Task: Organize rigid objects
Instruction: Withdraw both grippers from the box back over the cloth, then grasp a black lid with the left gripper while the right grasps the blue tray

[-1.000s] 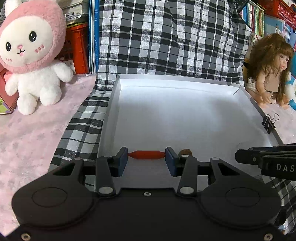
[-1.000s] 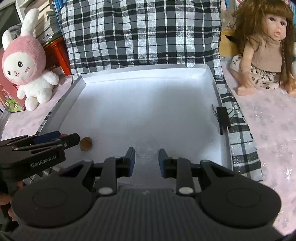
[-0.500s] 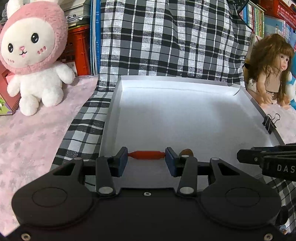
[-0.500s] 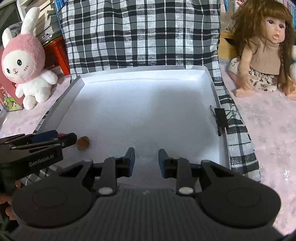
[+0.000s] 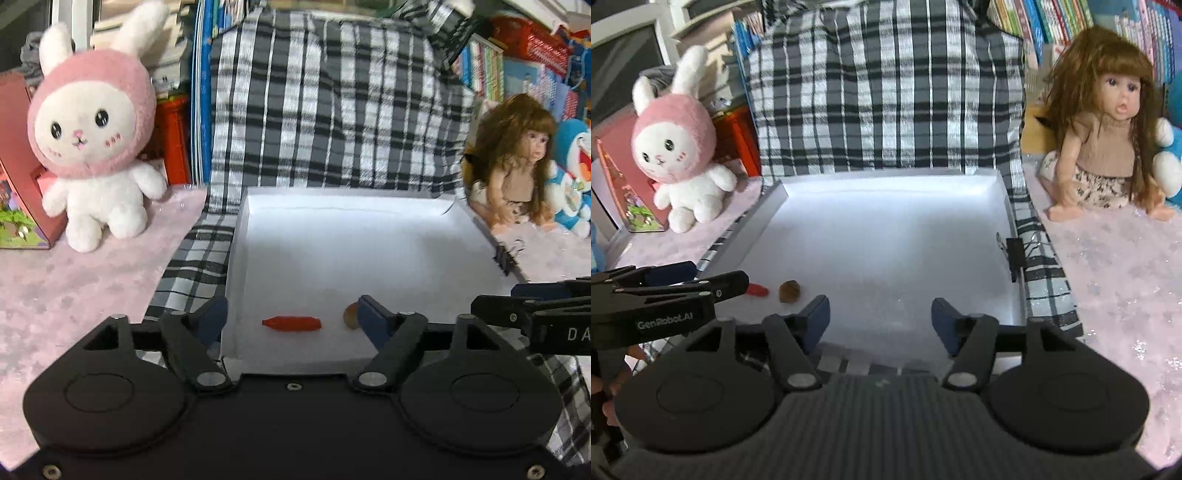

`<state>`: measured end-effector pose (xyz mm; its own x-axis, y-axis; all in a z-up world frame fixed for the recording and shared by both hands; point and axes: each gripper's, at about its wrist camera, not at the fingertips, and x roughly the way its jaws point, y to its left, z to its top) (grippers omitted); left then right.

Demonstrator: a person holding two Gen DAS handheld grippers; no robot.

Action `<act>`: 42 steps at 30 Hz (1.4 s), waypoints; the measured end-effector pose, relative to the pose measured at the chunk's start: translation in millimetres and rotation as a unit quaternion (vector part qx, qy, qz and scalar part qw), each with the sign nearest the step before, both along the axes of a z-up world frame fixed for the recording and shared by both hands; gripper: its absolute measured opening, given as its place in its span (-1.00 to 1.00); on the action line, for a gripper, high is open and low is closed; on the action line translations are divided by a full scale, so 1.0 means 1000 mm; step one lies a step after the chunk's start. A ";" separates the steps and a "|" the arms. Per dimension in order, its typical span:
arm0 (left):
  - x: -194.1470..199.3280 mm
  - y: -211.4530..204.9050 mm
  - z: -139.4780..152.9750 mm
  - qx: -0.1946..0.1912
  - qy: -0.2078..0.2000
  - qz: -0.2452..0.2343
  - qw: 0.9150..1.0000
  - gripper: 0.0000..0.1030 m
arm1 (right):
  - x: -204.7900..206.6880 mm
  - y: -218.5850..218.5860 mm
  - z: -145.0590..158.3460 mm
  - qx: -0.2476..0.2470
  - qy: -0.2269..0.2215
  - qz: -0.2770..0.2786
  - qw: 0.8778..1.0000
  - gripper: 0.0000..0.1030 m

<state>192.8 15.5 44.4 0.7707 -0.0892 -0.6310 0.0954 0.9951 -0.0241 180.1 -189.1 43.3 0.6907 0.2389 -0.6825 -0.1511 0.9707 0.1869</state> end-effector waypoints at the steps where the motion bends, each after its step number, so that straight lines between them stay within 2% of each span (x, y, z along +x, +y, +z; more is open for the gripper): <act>1: -0.005 0.000 0.003 0.002 -0.006 -0.003 1.000 0.58 | -0.004 0.000 0.002 0.000 -0.006 0.001 1.000 0.50; 5: -0.030 -0.002 0.012 0.008 -0.031 -0.009 0.999 0.69 | -0.026 -0.002 0.010 -0.005 -0.030 0.009 0.999 0.58; 10: -0.062 0.000 0.020 -0.007 -0.059 -0.015 0.998 0.73 | -0.054 -0.006 0.017 -0.013 -0.062 0.021 0.998 0.75; 12: -0.074 0.002 0.022 -0.012 -0.068 -0.016 0.997 0.82 | -0.063 -0.008 0.017 -0.018 -0.074 0.021 0.997 0.82; 19: -0.115 0.008 0.005 -0.011 -0.088 -0.002 0.996 0.84 | -0.095 -0.015 0.007 -0.031 -0.112 0.024 0.993 1.00; 24: -0.135 0.017 -0.011 -0.018 -0.080 0.014 0.997 0.84 | -0.116 -0.015 -0.004 -0.044 -0.132 0.022 0.990 1.00; 31: -0.154 0.020 -0.031 0.015 -0.084 0.010 0.996 0.86 | -0.135 -0.015 -0.025 -0.065 -0.141 0.019 0.988 1.00; 42: -0.167 0.041 -0.049 -0.017 -0.070 0.015 0.997 0.86 | -0.161 -0.015 -0.046 -0.103 -0.126 0.038 0.986 1.00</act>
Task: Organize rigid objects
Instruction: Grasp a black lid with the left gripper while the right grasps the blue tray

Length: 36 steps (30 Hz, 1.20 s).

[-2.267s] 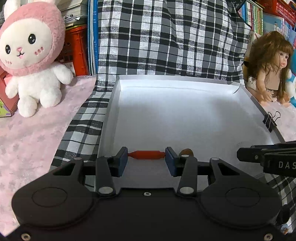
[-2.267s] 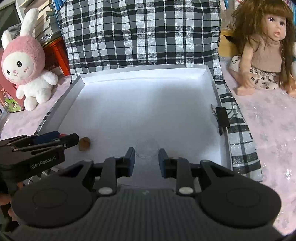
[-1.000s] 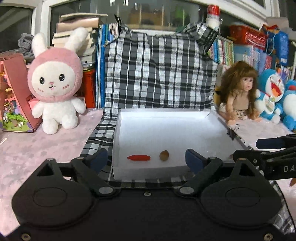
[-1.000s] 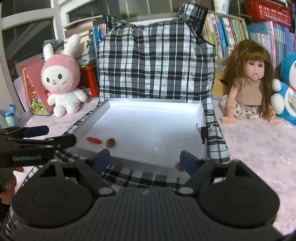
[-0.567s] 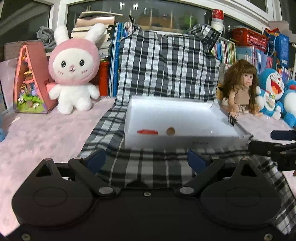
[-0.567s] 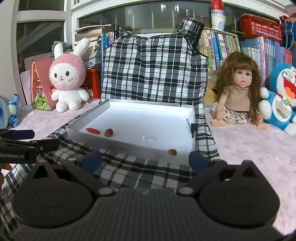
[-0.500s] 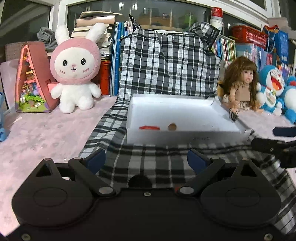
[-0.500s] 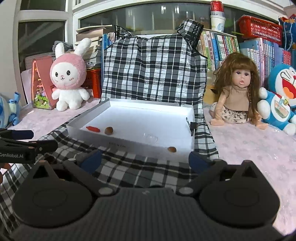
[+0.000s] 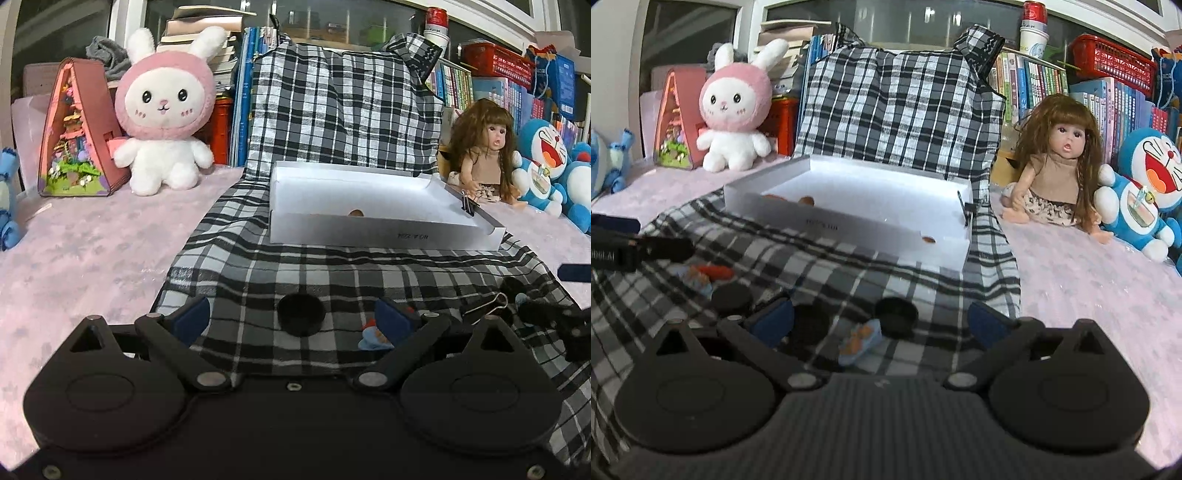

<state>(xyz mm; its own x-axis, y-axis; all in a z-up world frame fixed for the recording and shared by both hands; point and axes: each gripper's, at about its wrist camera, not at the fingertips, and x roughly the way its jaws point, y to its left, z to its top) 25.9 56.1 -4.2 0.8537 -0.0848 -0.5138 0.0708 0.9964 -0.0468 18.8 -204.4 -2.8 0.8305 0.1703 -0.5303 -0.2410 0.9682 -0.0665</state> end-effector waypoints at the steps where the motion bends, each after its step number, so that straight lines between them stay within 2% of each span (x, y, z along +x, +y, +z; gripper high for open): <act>1: -0.001 0.002 -0.001 -0.002 0.001 -0.001 1.000 0.86 | -0.002 -0.001 -0.001 0.002 0.005 0.002 1.000 1.00; 7: -0.002 0.006 -0.003 -0.008 0.003 0.007 1.000 0.82 | -0.008 -0.002 -0.009 -0.001 0.030 0.016 0.999 1.00; 13: 0.002 0.006 -0.004 -0.015 0.008 0.008 1.000 0.56 | -0.011 0.007 -0.010 -0.025 0.023 0.025 0.999 0.97; 15: 0.004 0.005 -0.005 -0.009 0.015 0.009 1.000 0.36 | -0.011 0.008 -0.010 -0.029 0.022 0.023 0.999 0.92; 21: 0.009 0.001 -0.007 0.006 0.033 0.002 0.999 -0.09 | -0.007 0.005 -0.007 -0.024 0.024 0.004 0.999 0.66; 27: 0.013 -0.001 -0.007 0.007 0.035 -0.003 0.999 -0.37 | -0.005 0.004 -0.007 -0.017 0.031 -0.003 0.999 0.31; 36: 0.023 -0.012 -0.010 0.034 0.037 -0.007 0.999 -0.39 | -0.001 0.011 -0.008 -0.005 0.037 -0.005 0.999 -0.14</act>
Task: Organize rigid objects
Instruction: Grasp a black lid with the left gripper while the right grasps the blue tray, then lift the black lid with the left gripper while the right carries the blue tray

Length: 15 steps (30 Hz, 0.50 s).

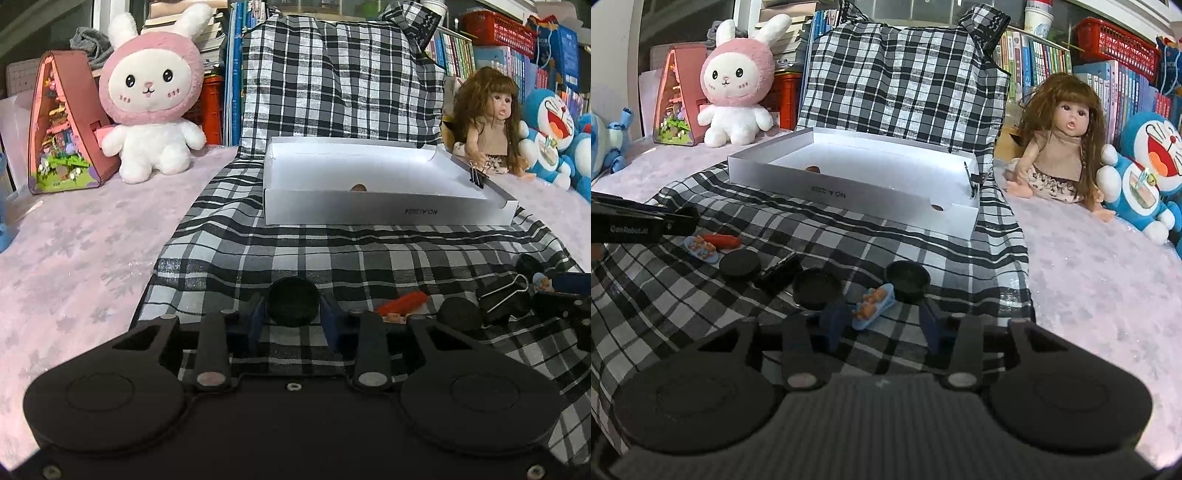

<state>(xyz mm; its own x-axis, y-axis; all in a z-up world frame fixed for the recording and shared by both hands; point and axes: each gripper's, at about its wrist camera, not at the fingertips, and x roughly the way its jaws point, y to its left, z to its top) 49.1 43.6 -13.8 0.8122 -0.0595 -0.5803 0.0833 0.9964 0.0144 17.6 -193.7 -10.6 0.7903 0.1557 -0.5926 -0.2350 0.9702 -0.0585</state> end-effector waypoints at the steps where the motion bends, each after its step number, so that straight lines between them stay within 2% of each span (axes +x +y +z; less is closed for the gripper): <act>1: 0.001 -0.001 0.000 0.002 0.000 -0.001 1.000 -0.39 | 0.001 0.000 0.000 0.003 0.002 0.000 1.000 -0.21; 6: 0.003 -0.003 0.000 0.010 -0.001 -0.002 1.000 -0.41 | 0.001 0.002 0.001 0.012 0.008 -0.003 1.000 -0.48; 15: -0.004 -0.001 0.016 -0.003 -0.009 -0.011 1.000 -0.41 | 0.005 -0.010 0.013 0.041 0.008 -0.029 0.999 -0.60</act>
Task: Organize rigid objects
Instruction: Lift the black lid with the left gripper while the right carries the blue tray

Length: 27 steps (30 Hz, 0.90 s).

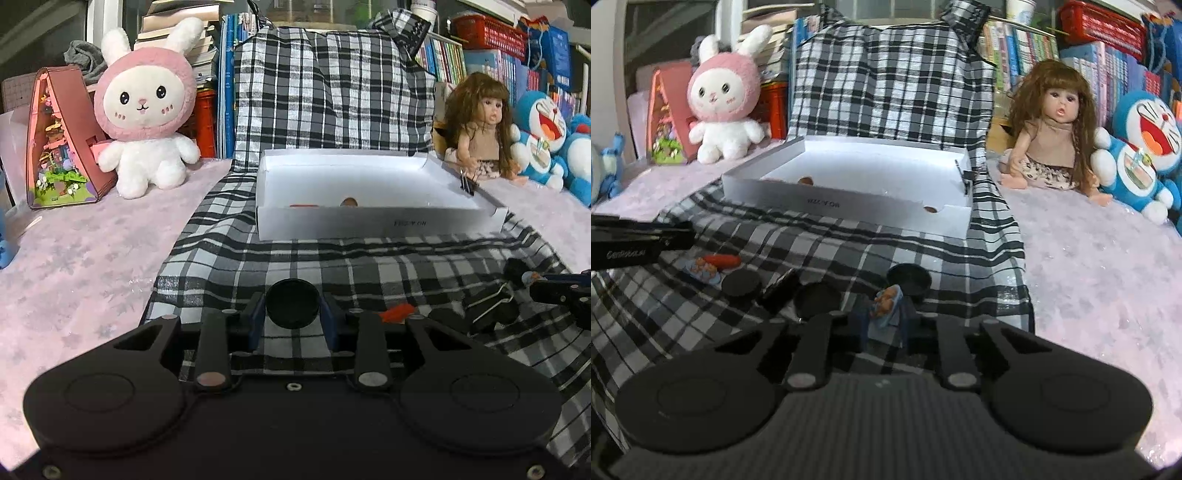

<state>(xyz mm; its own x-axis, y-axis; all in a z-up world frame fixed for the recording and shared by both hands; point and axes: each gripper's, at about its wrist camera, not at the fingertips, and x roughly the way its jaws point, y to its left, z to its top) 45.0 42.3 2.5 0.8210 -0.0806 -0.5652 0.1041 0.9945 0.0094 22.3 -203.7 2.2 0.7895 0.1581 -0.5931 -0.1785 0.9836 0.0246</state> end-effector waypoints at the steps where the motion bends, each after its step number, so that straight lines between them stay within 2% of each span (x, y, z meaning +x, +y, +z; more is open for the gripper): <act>1: 0.000 0.001 0.003 -0.004 0.000 0.000 1.000 -0.41 | 0.001 -0.002 0.002 0.004 -0.001 -0.004 1.000 -0.61; 5: 0.003 0.004 0.017 -0.009 -0.008 -0.002 1.000 -0.41 | 0.005 -0.009 0.013 0.015 -0.006 -0.018 1.000 -0.75; 13: 0.018 0.006 0.046 -0.029 -0.014 -0.011 0.999 -0.41 | 0.021 -0.022 0.039 0.037 -0.023 -0.037 0.998 -0.81; 20: 0.026 0.002 0.063 -0.032 -0.022 -0.019 0.999 -0.41 | 0.033 -0.033 0.050 0.063 -0.010 -0.037 0.997 -0.81; 25: 0.021 -0.001 0.061 -0.029 -0.019 -0.027 0.999 -0.41 | 0.021 -0.028 0.031 0.040 0.011 -0.013 0.999 -0.58; 27: 0.019 -0.002 0.058 -0.028 -0.014 -0.028 0.999 -0.41 | 0.016 -0.024 0.020 0.026 0.024 -0.006 0.999 -0.25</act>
